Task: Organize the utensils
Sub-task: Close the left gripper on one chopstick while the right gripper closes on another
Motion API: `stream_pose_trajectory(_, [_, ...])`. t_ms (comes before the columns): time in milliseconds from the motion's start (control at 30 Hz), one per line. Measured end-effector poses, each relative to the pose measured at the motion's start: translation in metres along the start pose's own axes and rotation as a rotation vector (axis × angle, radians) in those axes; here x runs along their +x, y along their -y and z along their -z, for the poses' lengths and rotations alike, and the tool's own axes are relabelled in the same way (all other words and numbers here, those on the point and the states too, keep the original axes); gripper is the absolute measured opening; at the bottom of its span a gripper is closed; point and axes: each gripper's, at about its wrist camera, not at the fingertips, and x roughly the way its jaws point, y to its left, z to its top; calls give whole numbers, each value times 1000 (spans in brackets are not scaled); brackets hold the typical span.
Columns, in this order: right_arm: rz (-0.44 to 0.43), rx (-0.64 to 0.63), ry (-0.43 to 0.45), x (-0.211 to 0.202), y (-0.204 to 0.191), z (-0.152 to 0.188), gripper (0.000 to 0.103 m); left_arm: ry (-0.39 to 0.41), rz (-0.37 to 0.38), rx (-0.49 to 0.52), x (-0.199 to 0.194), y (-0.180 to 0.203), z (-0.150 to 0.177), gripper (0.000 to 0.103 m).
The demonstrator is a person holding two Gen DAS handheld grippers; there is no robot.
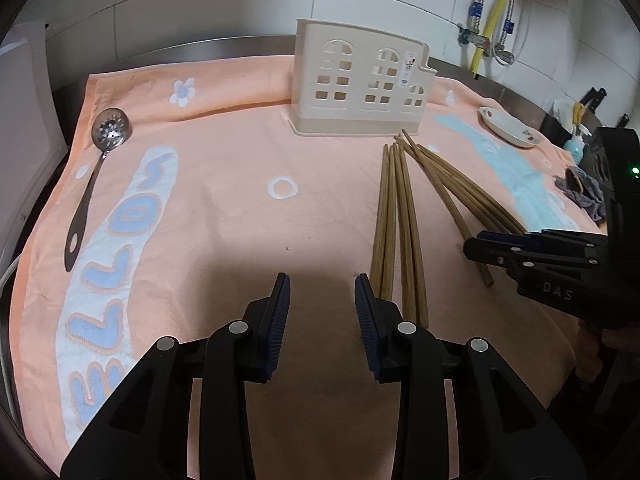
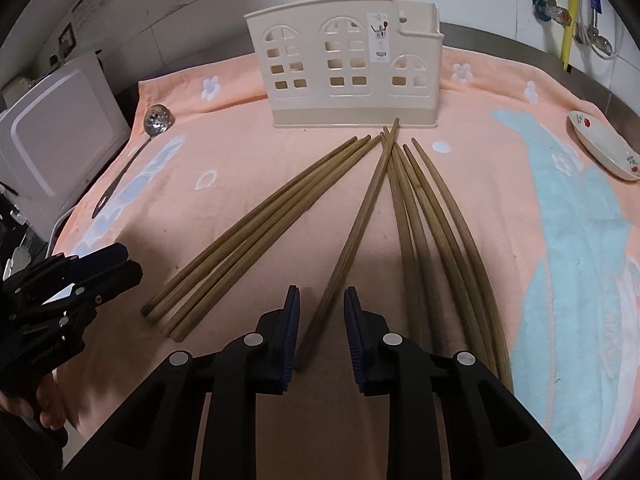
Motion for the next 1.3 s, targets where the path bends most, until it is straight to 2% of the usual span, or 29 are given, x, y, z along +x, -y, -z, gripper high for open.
stream_pose_trajectory(233, [30,-7,0,4,0,-1,14,-6,32,14,4,6,-1,33])
stream_pose_trajectory(433, [40,-13,4,2,2,1,10,-28,33,31,10,13,-2,30])
stream_pose_trajectory(767, [41,-30,4,-4,8,6,9,-65,25,57,21,23,-4,19])
stream_pose_trajectory(1300, [23,-35,14,-10,20,15,8,-75,1,75,30,36,-13,16])
